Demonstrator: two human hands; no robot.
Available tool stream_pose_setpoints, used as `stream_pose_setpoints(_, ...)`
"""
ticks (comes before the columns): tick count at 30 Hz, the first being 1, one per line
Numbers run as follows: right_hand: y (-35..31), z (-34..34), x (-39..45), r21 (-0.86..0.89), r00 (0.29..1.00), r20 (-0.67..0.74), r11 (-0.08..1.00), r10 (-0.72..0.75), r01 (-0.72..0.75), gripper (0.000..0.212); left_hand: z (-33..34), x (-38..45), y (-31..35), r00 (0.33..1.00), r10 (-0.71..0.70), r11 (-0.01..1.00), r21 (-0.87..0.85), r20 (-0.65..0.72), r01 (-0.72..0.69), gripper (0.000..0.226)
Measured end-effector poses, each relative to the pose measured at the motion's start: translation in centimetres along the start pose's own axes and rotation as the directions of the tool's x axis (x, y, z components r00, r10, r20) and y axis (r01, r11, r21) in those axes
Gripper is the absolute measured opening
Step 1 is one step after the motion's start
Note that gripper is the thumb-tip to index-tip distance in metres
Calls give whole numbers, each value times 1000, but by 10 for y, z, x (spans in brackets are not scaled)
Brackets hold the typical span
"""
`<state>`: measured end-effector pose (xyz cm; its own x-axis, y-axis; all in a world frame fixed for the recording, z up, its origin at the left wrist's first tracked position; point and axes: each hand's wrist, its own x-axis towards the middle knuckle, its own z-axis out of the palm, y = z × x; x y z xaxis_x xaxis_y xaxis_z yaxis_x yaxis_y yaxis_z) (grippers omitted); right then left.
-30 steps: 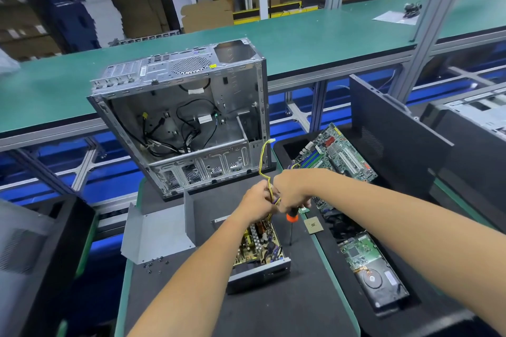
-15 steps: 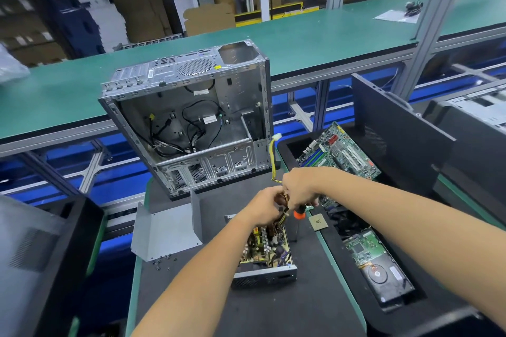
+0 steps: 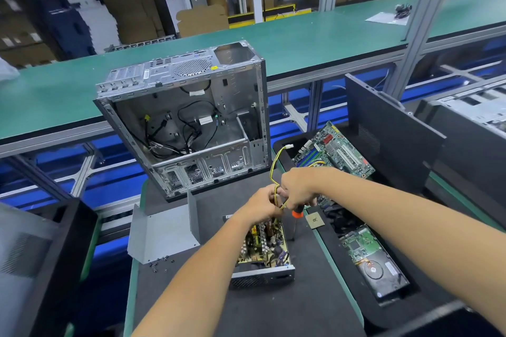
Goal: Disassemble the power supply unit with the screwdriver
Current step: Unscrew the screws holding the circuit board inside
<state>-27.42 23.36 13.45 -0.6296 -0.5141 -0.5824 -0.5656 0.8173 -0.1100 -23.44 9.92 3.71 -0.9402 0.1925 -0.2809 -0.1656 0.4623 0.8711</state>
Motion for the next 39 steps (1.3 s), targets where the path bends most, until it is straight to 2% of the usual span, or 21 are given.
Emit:
stream_pose_setpoints(2, 2, 0, -1, 16, 1000, 0, 1000, 6, -6, 15, 4, 0, -2, 999, -15, 995, 100, -46, 20, 39)
stream_pose_setpoints(6, 4, 1, -1, 45, 1000, 17, 999, 8, -9, 20, 18, -5, -3, 946, 29, 990, 138, -324, 16, 43)
stream_pose_setpoints(10, 1, 1, 1, 50, 1000, 19, 999, 20, -21, 18, 18, -13, -8, 891, 61, 985, 169, -450, 19, 21)
stream_pose_setpoints(13, -3, -1, 5, 22, 999, 29, 1000, 16, -17, 17, 11, -21, -18, 838, 60, 979, 197, -542, 57, 15)
stream_pose_setpoints(16, -8, -3, 8, -8, 999, 44, 1000, 8, -8, 16, -2, -30, -26, 772, 41, 952, 259, -635, 162, 15)
stream_pose_setpoints(19, -13, -4, 11, -23, 998, 57, 1000, 9, -7, 15, -15, -41, -26, 734, 50, 843, 423, -677, 332, 37)
stream_pose_setpoints(22, -21, -5, 16, -55, 998, 62, 998, 6, -3, 15, -19, -47, -27, 699, 162, 698, 582, -696, 417, 44)
stream_pose_setpoints(25, -27, -3, 21, -98, 997, 75, 995, 4, 4, 16, -13, -53, -31, 670, 312, 646, 667, -673, 370, 36)
stream_pose_setpoints(26, -29, -3, 22, -107, 997, 78, 994, 6, 2, 17, -11, -53, -33, 667, 392, 614, 720, -633, 323, 33)
stream_pose_setpoints(28, -31, -3, 23, -109, 996, 88, 994, 13, -3, 19, -12, -52, -35, 682, 570, 468, 863, -459, 189, 27)
stream_pose_setpoints(29, -32, -4, 23, -111, 995, 95, 994, 17, -6, 20, -15, -51, -36, 710, 607, 392, 912, -357, 123, 26)
stream_pose_setpoints(30, -32, -4, 23, -114, 995, 100, 993, 21, -10, 20, -19, -49, -35, 759, 590, 357, 932, -275, 61, 24)
stream_pose_setpoints(32, -32, -5, 23, -110, 994, 103, 994, 29, -18, 20, -26, -48, -35, 875, 440, 385, 923, -203, 20, 16)
stream_pose_setpoints(33, -31, -5, 23, -104, 995, 100, 994, 30, -20, 20, -28, -47, -35, 909, 364, 417, 908, -202, 35, 13)
stream_pose_setpoints(36, -29, -5, 21, -92, 996, 82, 996, 23, -16, 20, -28, -47, -37, 916, 268, 577, 811, -299, 96, 19)
stream_pose_setpoints(39, -24, -5, 18, -90, 998, 65, 996, 17, -11, 18, -26, -44, -40, 922, 157, 760, 640, -353, 115, 21)
